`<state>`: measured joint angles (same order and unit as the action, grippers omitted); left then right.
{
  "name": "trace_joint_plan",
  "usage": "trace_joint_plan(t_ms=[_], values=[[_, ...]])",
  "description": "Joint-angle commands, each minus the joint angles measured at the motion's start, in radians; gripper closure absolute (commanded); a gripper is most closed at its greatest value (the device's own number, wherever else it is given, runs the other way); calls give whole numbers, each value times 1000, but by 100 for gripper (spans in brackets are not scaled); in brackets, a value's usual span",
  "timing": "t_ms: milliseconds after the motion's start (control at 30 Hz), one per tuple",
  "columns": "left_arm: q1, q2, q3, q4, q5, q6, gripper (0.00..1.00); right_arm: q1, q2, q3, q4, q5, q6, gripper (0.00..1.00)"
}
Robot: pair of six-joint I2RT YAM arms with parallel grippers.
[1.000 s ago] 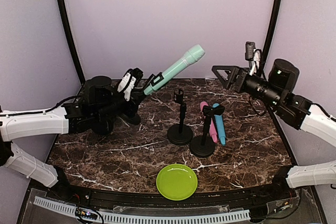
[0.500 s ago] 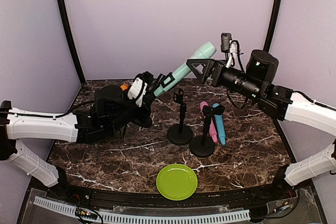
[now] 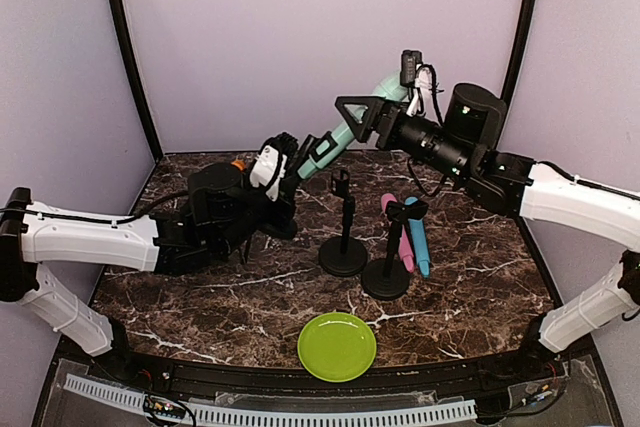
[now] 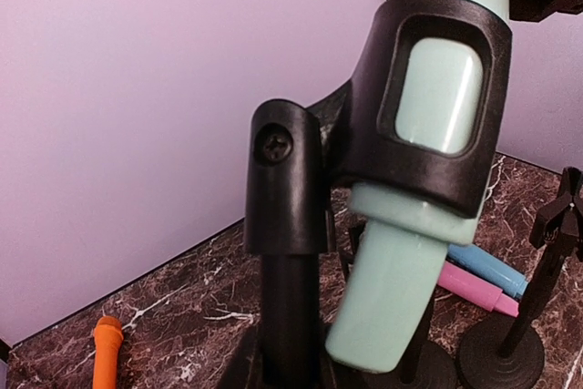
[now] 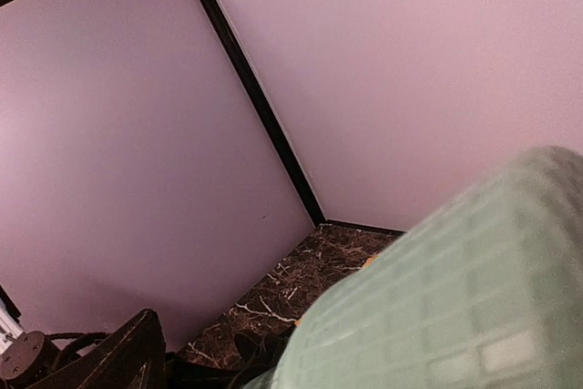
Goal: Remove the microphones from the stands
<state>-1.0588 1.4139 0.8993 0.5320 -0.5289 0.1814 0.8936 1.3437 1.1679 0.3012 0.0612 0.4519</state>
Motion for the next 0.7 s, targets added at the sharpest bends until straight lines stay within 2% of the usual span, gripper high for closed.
trace_joint_plan(t_ms=[0, 133, 333, 400, 500, 600, 667], values=[[-7, -6, 65, 108, -21, 2, 100, 7, -3, -4, 110, 50, 25, 17], [-7, 12, 80, 98, -33, 2, 100, 8, -6, -22, 146, 63, 28, 34], [-7, 15, 76, 92, -14, -3, 100, 7, -1, -46, 189, 82, 29, 76], [-7, 3, 66, 79, 21, -14, 98, 4, 5, -47, 202, 54, 14, 86], [-6, -34, 38, 19, 95, -33, 82, 0, 11, -47, 224, -16, -12, 95], [-6, -73, 10, -62, 136, -58, 71, -3, 18, -42, 244, -106, -28, 100], [-4, -120, -12, -128, 188, -66, 53, -4, 26, -37, 251, -148, -37, 100]])
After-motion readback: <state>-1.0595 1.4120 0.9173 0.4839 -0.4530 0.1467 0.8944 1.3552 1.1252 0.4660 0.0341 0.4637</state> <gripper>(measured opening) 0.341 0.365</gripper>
